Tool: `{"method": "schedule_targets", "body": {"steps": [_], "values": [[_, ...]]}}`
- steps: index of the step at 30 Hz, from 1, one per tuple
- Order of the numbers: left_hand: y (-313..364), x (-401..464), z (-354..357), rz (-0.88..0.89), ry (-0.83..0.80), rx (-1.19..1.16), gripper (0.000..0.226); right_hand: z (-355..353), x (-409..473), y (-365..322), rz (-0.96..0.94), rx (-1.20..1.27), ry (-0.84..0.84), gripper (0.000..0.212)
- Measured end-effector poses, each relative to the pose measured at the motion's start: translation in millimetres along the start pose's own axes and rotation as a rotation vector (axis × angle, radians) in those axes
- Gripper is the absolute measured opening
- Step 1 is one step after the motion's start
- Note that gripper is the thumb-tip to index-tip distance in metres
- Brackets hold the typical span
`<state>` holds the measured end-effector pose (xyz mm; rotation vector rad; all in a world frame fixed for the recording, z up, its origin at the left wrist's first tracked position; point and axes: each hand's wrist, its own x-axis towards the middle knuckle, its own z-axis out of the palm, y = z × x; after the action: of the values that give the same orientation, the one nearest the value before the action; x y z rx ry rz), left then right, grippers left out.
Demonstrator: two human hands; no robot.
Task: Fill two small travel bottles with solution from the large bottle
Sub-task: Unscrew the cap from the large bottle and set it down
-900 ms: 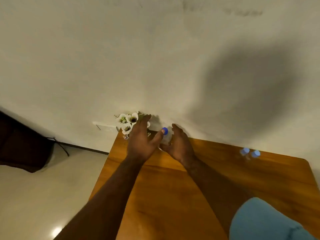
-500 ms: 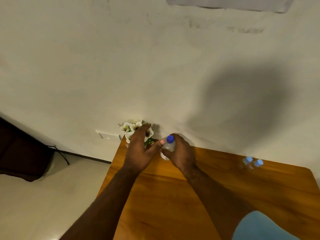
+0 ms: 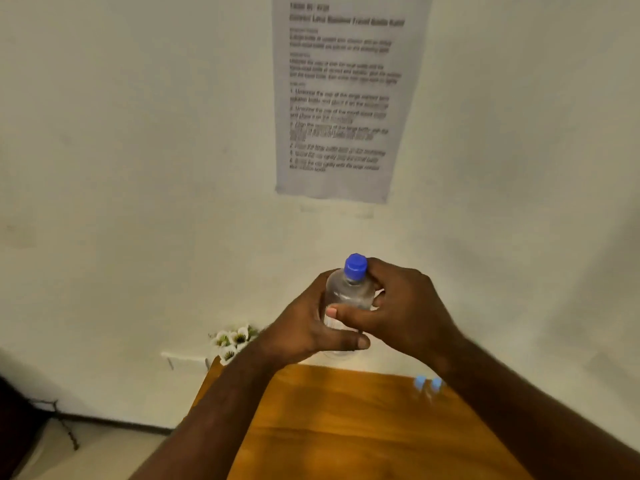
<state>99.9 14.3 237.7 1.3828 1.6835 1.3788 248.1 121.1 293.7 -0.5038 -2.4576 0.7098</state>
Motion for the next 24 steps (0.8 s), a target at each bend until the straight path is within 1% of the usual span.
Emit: {"method": "schedule_targets", "body": {"steps": [2, 6, 9, 11, 12, 13, 15, 18, 20, 22, 24], "values": [[35, 2, 12, 0.072, 0.017, -0.005, 0.071, -38, -7, -22, -0.032, -0.024, 0.024, 0.051], [98, 1, 38, 0.179, 0.104, -0.067, 0.055, -100, -23, -53, -0.07, -0.081, 0.077, 0.076], [129, -1, 54, 0.216, 0.168, -0.089, 0.052, -133, -33, -64, -0.068, -0.074, 0.078, 0.08], [140, -2, 63, 0.233, 0.197, -0.098, 0.041, -154, -39, -72, -0.064, -0.072, 0.1, 0.083], [144, -3, 66, 0.23, 0.211, -0.103, 0.04, -164, -41, -76, -0.063, -0.086, 0.129, 0.085], [149, -4, 70, 0.221, 0.225, -0.104, 0.045, -174, -43, -82, -0.069, -0.103, 0.167, 0.084], [157, -6, 78, 0.202, 0.24, -0.109, 0.055, -193, -44, -95, -0.083, -0.143, 0.21, 0.072], [165, -7, 87, 0.188, 0.259, -0.102, 0.055, -210, -42, -113, -0.105, -0.332, 0.137, 0.046], [170, -8, 92, 0.194, 0.265, -0.109, 0.055, -215, -39, -121, -0.125, -0.451, 0.093, 0.036], [173, -8, 93, 0.195, 0.267, -0.115, 0.057, -218, -37, -125, -0.147, -0.469, 0.075, 0.028], [176, -10, 94, 0.193, 0.267, -0.122, 0.055, -224, -36, -127, -0.166, -0.415, 0.041, 0.018]]}}
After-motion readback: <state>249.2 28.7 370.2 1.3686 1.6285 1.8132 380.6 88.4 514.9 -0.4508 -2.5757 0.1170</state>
